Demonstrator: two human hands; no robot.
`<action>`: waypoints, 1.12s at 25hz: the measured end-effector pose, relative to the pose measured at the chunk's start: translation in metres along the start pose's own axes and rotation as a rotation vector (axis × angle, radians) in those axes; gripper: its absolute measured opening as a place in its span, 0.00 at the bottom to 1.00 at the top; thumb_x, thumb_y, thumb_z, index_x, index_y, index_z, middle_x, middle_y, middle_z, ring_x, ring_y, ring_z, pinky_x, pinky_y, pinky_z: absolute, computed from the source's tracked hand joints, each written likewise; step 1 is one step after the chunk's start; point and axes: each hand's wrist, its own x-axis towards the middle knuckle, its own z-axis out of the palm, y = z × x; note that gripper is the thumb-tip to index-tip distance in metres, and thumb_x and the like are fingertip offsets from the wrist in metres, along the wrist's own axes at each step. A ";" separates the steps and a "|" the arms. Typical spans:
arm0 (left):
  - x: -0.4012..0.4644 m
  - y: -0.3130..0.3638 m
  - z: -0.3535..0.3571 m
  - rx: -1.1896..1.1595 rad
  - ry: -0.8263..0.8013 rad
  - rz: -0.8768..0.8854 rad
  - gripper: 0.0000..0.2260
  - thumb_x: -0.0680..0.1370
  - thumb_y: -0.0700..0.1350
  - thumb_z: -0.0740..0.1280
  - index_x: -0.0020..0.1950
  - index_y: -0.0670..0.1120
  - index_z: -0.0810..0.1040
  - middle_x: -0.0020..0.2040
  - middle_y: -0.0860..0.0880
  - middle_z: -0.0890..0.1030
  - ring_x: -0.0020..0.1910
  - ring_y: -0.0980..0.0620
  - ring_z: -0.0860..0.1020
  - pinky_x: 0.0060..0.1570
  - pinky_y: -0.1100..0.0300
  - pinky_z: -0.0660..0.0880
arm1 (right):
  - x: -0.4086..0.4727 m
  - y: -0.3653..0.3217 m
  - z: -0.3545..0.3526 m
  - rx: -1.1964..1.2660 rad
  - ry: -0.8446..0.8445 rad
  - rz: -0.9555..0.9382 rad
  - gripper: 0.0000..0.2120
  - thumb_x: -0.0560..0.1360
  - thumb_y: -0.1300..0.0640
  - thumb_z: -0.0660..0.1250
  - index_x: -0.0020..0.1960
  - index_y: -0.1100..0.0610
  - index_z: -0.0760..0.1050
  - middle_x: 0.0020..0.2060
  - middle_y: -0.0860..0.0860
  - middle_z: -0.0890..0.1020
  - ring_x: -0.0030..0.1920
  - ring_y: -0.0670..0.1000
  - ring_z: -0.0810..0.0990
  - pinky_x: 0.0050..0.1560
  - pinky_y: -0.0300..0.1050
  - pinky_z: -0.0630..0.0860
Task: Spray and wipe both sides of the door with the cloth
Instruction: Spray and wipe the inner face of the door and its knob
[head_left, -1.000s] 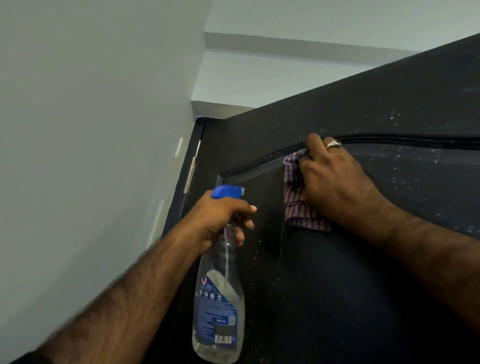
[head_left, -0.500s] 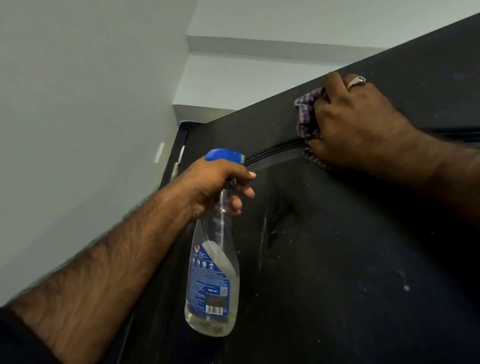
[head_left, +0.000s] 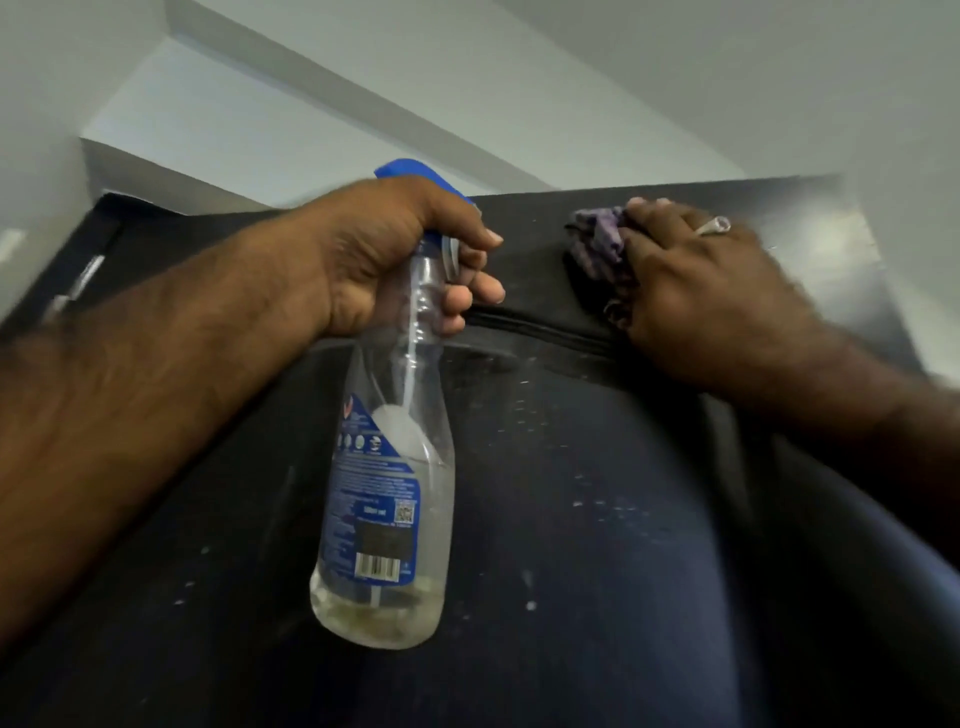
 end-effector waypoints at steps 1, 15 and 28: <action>0.002 0.004 0.010 -0.026 -0.005 0.003 0.05 0.78 0.43 0.70 0.46 0.44 0.76 0.43 0.40 0.86 0.25 0.54 0.76 0.32 0.61 0.78 | -0.006 0.004 -0.001 0.010 -0.018 -0.008 0.35 0.77 0.46 0.54 0.76 0.65 0.74 0.78 0.66 0.71 0.78 0.68 0.71 0.77 0.66 0.68; 0.010 0.022 0.141 -0.069 0.029 -0.007 0.06 0.76 0.41 0.74 0.46 0.45 0.78 0.34 0.46 0.80 0.24 0.54 0.75 0.29 0.62 0.78 | -0.071 0.096 0.013 0.210 -0.069 0.132 0.34 0.84 0.49 0.56 0.87 0.60 0.54 0.87 0.57 0.51 0.87 0.58 0.46 0.85 0.56 0.44; 0.002 0.048 0.129 0.052 0.145 -0.055 0.11 0.74 0.50 0.77 0.43 0.44 0.81 0.41 0.44 0.87 0.23 0.56 0.75 0.27 0.62 0.78 | -0.031 0.114 0.047 0.211 -0.103 0.137 0.35 0.84 0.37 0.43 0.88 0.51 0.53 0.87 0.57 0.53 0.87 0.62 0.48 0.85 0.64 0.47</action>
